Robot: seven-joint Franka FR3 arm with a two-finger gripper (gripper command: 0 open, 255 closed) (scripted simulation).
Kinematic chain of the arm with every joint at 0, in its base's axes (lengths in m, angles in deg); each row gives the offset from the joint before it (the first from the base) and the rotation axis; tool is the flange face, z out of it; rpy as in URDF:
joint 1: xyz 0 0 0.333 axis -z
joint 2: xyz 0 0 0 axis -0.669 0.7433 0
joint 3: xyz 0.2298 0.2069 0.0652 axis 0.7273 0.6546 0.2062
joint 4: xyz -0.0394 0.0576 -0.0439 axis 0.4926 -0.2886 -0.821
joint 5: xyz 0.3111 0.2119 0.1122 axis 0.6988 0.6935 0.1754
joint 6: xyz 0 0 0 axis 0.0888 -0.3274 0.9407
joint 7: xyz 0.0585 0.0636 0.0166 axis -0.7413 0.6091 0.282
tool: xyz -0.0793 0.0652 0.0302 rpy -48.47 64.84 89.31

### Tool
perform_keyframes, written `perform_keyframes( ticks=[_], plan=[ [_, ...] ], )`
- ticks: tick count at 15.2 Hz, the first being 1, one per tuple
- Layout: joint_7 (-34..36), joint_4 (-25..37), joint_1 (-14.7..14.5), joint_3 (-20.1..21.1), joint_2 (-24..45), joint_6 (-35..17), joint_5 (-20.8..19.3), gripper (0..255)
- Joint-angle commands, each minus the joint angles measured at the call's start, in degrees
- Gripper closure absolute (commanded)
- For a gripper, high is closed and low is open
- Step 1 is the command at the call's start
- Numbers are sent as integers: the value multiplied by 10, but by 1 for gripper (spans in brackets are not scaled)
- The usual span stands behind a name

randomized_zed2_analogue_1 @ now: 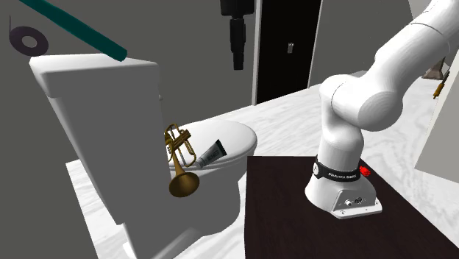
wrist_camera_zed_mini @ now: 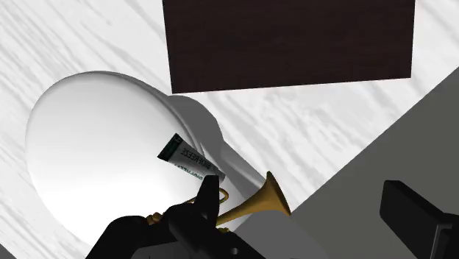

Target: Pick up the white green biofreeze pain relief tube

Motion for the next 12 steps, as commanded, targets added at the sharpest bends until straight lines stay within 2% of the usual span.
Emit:
perform_keyframes(
  ticks=[1, 7, 12],
  plan=[
    [0, 0, 0, 0, 0, 0, 0, 0],
    [-129, -77, -8, -64, 23, -91, -49, 0],
    [-233, -118, -11, -119, 74, -177, -89, 0]
  ],
)
